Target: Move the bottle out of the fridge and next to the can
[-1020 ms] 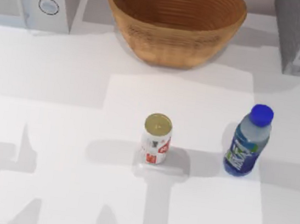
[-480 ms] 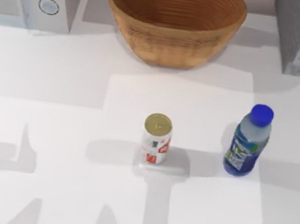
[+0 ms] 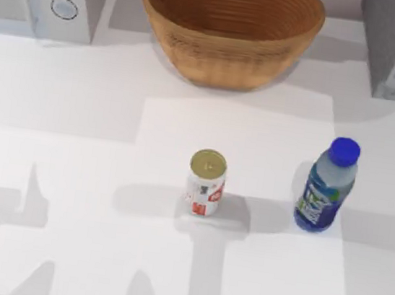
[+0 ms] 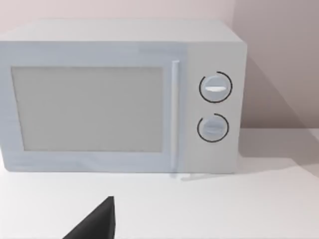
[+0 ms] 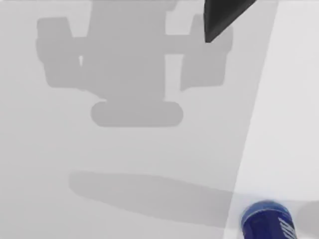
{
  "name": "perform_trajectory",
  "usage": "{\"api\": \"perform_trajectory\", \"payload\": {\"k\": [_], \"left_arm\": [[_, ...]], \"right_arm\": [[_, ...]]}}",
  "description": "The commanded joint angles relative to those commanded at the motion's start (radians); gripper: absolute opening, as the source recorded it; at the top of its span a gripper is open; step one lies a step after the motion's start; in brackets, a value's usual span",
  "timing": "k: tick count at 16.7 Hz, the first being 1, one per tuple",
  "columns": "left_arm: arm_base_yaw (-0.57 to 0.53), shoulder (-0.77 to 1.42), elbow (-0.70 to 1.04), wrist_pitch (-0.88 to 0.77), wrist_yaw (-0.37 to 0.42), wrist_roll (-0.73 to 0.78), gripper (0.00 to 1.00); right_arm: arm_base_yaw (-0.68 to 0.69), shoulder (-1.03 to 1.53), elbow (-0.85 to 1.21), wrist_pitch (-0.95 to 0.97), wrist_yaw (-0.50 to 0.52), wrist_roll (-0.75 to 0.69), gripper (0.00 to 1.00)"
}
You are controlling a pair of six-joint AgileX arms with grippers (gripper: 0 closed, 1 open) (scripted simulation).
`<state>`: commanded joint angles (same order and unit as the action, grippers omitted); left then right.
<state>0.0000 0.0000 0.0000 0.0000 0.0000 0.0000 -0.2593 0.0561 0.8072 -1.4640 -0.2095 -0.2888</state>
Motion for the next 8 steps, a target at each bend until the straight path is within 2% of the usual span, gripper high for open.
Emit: {"api": "perform_trajectory", "payload": {"k": [3, 8], "left_arm": [[0.0, 0.0, 0.0, 0.0, 0.0, 0.0, 1.0], [0.0, 0.0, 0.0, 0.0, 0.0, 0.0, 1.0]], "right_arm": [[-0.279, 0.281, 0.104, -0.007, -0.156, -0.269, 1.0], [-0.842, 0.876, 0.281, -0.021, -0.412, -0.844, 1.0]]}}
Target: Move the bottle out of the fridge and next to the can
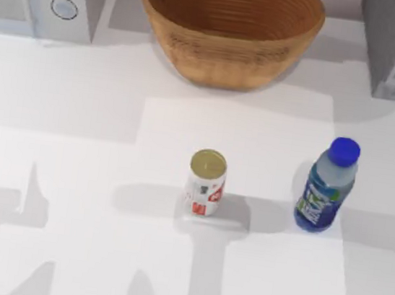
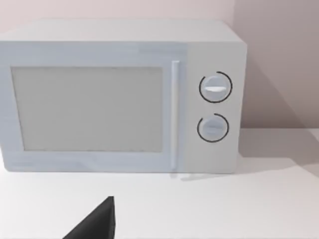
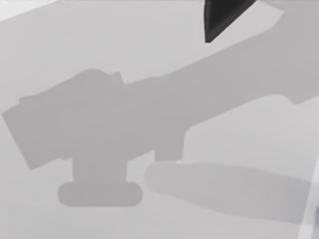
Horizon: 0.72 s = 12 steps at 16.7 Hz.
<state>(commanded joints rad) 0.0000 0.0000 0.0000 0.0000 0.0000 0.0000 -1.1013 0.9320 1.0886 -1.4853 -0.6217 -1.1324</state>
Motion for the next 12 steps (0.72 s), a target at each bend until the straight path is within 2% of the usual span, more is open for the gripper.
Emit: {"api": "perform_trajectory", "payload": {"k": [3, 6, 9, 12], "left_arm": [[0.0, 0.0, 0.0, 0.0, 0.0, 0.0, 1.0], [0.0, 0.0, 0.0, 0.0, 0.0, 0.0, 1.0], [0.0, 0.0, 0.0, 0.0, 0.0, 0.0, 1.0], [0.0, 0.0, 0.0, 0.0, 0.0, 0.0, 1.0]], "right_arm": [[-0.298, 0.346, 0.092, -0.005, -0.126, -0.343, 1.0], [-0.514, 0.616, 0.167, -0.009, -0.223, -0.623, 1.0], [-0.644, 0.795, 0.22, -0.012, -0.287, -0.814, 1.0], [-0.702, 0.882, 0.247, -0.013, -0.319, -0.914, 1.0]]}}
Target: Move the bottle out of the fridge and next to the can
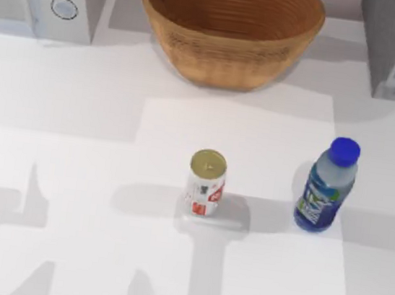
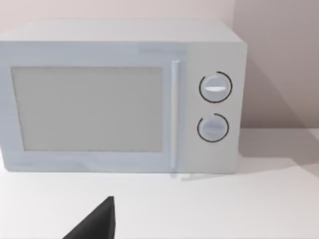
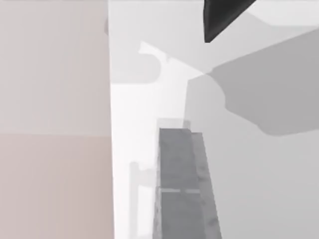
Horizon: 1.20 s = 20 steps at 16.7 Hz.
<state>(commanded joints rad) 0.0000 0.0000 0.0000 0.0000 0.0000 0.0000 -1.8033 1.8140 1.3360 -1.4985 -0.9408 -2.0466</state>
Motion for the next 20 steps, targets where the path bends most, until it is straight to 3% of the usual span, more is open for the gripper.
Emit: {"api": "perform_trajectory", "payload": {"k": [7, 10, 14, 20], "left_arm": [[0.0, 0.0, 0.0, 0.0, 0.0, 0.0, 1.0], [0.0, 0.0, 0.0, 0.0, 0.0, 0.0, 1.0], [0.0, 0.0, 0.0, 0.0, 0.0, 0.0, 1.0], [0.0, 0.0, 0.0, 0.0, 0.0, 0.0, 1.0]], "right_arm": [[-0.003, 0.009, 0.001, 0.001, -0.003, -0.013, 1.0], [0.038, 0.014, -0.001, 0.055, -0.001, 0.051, 1.0], [0.176, 0.024, -0.009, 0.242, 0.022, 0.279, 1.0], [0.486, 0.032, -0.023, 0.663, 0.088, 0.808, 1.0]]}}
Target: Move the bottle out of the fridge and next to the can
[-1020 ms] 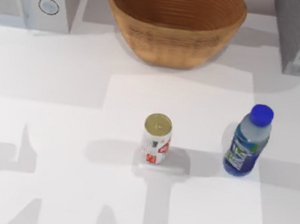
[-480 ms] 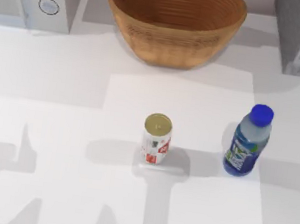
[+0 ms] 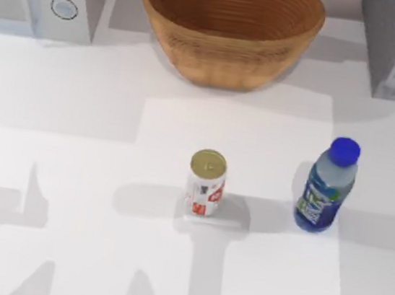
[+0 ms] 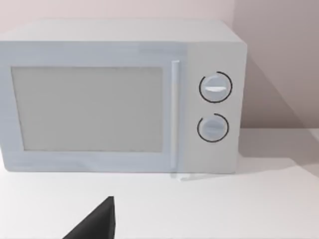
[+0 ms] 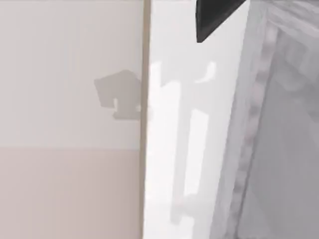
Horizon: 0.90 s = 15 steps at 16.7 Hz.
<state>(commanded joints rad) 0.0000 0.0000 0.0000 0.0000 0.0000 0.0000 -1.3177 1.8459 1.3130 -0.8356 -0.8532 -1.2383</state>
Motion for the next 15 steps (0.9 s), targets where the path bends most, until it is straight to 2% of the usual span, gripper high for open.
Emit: {"api": "perform_trajectory", "payload": {"k": [4, 7, 10, 15], "left_arm": [[0.0, 0.0, 0.0, 0.0, 0.0, 0.0, 1.0], [0.0, 0.0, 0.0, 0.0, 0.0, 0.0, 1.0], [0.0, 0.0, 0.0, 0.0, 0.0, 0.0, 1.0], [0.0, 0.0, 0.0, 0.0, 0.0, 0.0, 1.0]], "right_arm": [[0.203, -0.002, -0.005, 0.286, 0.045, 0.336, 1.0], [0.321, -0.007, -0.007, 0.448, 0.072, 0.509, 1.0], [0.383, -0.012, -0.009, 0.525, 0.087, 0.587, 1.0], [0.376, -0.014, -0.016, 0.532, 0.086, 0.589, 1.0]]}}
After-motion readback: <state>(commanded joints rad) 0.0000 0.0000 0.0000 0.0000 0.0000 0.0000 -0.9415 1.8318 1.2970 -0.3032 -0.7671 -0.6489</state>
